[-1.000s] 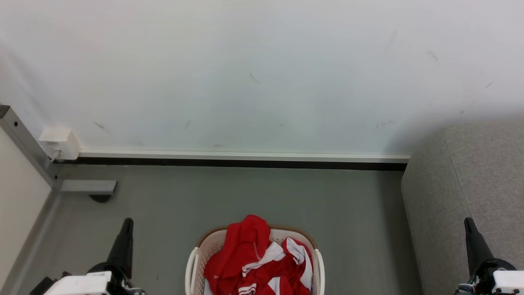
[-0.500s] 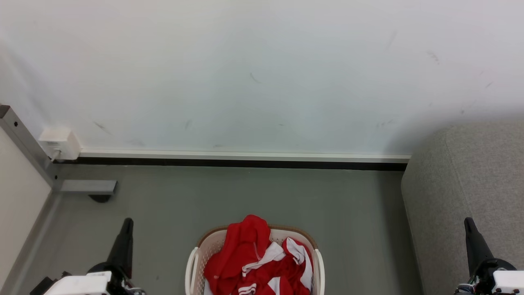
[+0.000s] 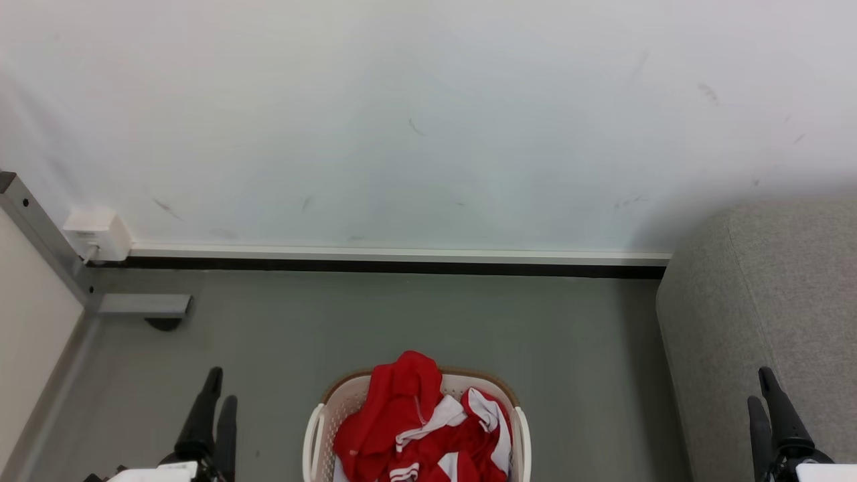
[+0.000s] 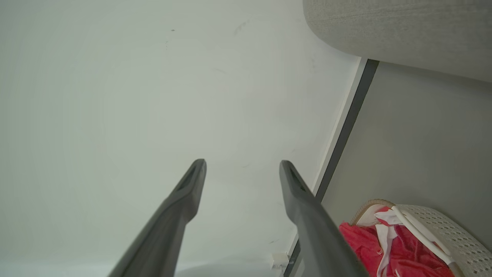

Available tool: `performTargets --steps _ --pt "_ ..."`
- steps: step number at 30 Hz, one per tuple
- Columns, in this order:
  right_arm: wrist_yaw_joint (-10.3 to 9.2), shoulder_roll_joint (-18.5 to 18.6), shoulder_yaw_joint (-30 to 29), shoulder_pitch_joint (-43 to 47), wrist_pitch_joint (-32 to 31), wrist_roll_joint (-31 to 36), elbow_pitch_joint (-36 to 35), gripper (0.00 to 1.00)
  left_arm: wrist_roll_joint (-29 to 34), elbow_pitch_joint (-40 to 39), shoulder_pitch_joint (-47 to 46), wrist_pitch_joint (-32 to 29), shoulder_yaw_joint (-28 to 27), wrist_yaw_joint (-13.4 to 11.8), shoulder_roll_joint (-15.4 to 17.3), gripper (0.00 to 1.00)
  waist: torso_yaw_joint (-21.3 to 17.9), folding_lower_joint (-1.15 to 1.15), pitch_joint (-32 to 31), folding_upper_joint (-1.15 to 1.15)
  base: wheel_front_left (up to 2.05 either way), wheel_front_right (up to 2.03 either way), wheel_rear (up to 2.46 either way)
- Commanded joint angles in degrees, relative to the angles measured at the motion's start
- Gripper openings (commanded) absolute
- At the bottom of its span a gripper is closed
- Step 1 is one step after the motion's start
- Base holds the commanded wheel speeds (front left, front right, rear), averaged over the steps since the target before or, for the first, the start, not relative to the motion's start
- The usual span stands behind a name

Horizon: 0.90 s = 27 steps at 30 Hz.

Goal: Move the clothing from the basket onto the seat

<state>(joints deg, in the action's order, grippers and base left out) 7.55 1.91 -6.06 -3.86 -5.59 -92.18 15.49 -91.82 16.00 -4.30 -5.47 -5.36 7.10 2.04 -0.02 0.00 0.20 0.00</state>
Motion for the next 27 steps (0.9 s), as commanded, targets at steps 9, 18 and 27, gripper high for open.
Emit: performTargets --steps 9,18,27 --pt "-0.01 0.7 0.1 0.4 3.0 9.1 -2.9 1.00 3.7 -0.2 -1.3 2.8 1.9 0.2 0.4 1.00 0.0 0.00 0.0 0.00 0.00 0.00 0.00" --pt "-0.02 0.9 0.8 1.4 5.2 21.1 -5.7 1.00 12.0 -0.5 -1.4 5.1 3.2 -0.8 0.5 1.00 0.2 0.00 0.0 0.00 0.00 0.00 0.00" --pt "-0.03 1.5 1.6 1.9 7.3 32.6 -7.5 1.00 22.7 -1.8 -1.3 7.2 4.5 -2.2 0.6 1.00 0.4 0.00 -0.1 0.00 0.00 0.00 0.00"
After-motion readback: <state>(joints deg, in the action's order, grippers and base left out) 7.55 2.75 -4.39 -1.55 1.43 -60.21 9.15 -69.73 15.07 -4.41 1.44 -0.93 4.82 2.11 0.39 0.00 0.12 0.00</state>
